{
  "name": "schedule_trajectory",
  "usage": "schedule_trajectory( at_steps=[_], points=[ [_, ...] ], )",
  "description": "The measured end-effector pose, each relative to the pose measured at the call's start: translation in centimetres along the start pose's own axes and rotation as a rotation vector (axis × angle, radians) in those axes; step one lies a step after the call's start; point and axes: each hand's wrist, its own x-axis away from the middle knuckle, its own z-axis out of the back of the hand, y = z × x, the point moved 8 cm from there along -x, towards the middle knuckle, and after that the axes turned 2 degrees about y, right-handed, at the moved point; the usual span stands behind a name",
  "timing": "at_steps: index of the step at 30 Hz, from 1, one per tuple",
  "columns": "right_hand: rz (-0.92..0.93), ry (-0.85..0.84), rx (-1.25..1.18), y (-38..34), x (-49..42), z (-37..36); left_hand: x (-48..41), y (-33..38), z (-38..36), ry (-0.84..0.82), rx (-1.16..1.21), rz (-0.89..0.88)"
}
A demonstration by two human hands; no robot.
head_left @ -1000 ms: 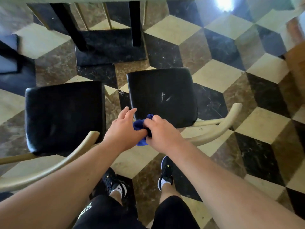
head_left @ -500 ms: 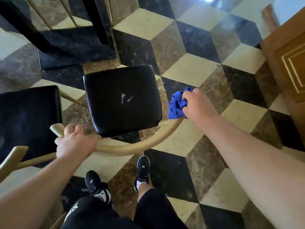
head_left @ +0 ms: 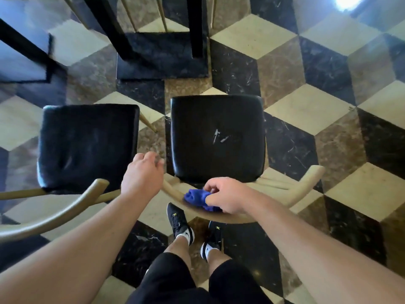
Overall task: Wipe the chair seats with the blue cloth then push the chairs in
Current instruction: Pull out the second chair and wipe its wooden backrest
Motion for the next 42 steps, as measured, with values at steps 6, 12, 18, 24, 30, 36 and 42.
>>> schedule_trajectory(
  at_steps=[6, 12, 18, 24, 30, 36, 42],
  points=[
    [0.177, 0.159, -0.314, -8.8, -5.5, -3.6, -3.4, -1.5, -0.3, -0.128, 0.217, 0.010],
    [-0.074, 0.039, -0.382, -5.3, -14.7, -6.0, -3.1, -2.6, -1.4, -0.031, 0.477, 0.070],
    [-0.145, -0.066, -0.258, -1.8, -23.2, -8.2, -3.2, -2.9, -1.6, 0.050, 0.698, 0.042],
    [-0.264, -0.094, -0.165, 0.3, -26.1, -9.0, -2.7, -3.0, -1.8, 0.141, 0.749, 0.046],
    [-0.101, -0.206, -0.351, -2.8, -17.9, -6.4, -1.6, -2.1, -0.3, 0.149, 0.530, 0.112],
    [0.135, -0.305, -0.122, -4.5, -5.9, -1.6, 0.1, 2.5, 0.9, 0.230, -0.095, -0.208],
    [0.000, -0.330, 0.522, 3.3, 3.0, 4.1, 3.8, 7.7, -7.5, -0.429, -0.606, -0.345]
  ],
)
